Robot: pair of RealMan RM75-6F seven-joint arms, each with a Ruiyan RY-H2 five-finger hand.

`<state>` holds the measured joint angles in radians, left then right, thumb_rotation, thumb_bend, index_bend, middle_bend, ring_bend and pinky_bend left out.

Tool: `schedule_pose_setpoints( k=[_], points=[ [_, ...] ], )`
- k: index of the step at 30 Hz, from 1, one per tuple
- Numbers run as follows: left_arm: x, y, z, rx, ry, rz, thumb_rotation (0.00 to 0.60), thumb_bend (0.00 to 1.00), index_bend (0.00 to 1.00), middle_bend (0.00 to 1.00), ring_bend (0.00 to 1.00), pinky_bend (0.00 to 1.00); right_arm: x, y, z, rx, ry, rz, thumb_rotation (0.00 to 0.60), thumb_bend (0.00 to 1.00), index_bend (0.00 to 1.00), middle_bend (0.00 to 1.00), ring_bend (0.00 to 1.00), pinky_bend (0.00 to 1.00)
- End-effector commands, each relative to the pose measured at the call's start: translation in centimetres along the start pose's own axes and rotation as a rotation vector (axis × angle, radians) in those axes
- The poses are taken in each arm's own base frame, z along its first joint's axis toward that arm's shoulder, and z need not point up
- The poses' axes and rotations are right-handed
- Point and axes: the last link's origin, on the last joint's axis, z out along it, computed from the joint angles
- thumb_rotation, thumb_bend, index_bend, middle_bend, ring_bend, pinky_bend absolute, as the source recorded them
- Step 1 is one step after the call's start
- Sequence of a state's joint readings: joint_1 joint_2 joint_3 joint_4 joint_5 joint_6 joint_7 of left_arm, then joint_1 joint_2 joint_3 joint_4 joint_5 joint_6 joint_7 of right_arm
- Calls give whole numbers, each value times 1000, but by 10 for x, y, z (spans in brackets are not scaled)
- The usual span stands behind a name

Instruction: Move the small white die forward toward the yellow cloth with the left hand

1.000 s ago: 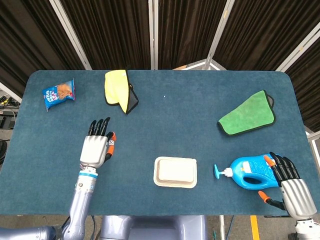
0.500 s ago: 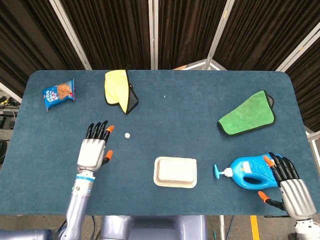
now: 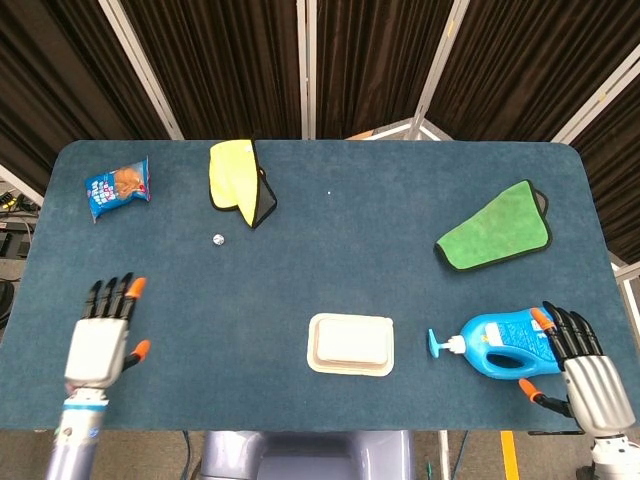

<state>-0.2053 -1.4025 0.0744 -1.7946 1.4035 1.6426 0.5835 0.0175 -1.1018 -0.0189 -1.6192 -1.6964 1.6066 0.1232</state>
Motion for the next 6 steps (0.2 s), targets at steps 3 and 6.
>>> schedule_pose_setpoints(
  k=[3, 6],
  points=[
    [6, -25, -22, 35, 47, -9, 600, 189, 0, 0, 0, 0, 1, 1, 1, -7, 4, 2, 600, 96, 3, 0, 0, 0],
    [10, -35, -29, 47, 64, -1, 600, 189, 0, 0, 0, 0, 0, 1, 2, -6, 0, 0, 600, 96, 3, 0, 0, 0]
  ],
)
